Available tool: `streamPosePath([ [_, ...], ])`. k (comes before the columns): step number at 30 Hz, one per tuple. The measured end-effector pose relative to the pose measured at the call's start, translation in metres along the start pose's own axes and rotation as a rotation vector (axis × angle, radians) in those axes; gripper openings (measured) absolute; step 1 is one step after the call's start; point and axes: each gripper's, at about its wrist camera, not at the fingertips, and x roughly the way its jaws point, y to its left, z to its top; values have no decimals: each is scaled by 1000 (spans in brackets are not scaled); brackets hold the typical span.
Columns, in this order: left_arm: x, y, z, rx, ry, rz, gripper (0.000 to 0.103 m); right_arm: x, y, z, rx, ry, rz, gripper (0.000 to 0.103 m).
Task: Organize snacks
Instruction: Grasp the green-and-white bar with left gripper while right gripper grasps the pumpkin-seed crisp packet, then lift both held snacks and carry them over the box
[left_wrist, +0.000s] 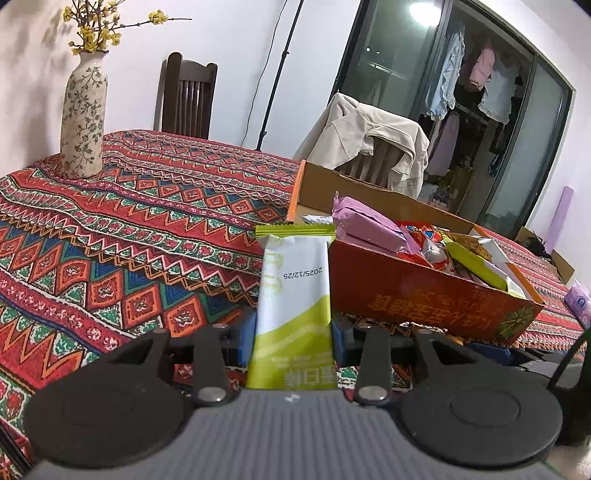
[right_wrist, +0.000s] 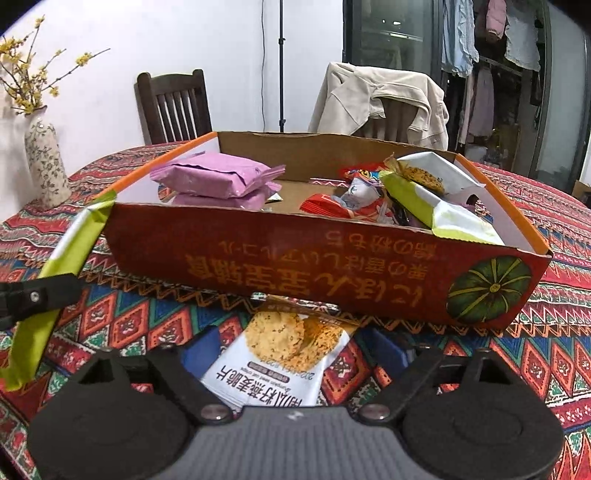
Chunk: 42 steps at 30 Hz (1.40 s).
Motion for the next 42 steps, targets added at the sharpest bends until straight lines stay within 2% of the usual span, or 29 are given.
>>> streamPosePath([
  [1, 0, 0, 0, -2, 1, -2, 41, -2, -1, 0, 3, -5, 2, 66],
  [5, 2, 2, 0, -11, 8, -9, 41, -10, -4, -4, 4, -14, 12, 53],
  [10, 3, 3, 0, -16, 13, -11, 41, -19, -6, -9, -2, -22, 36, 45],
  [16, 1, 1, 0, -11, 4, -24, 41, -33, -9, -13, 11, -47, 62, 43],
  [28, -25, -25, 4, 69, -79, -64, 41, -73, -25, -12, 35, -148, 89, 43],
  [42, -34, -69, 44, 107, -118, -107, 41, -97, -58, 19, 74, -273, 90, 43],
])
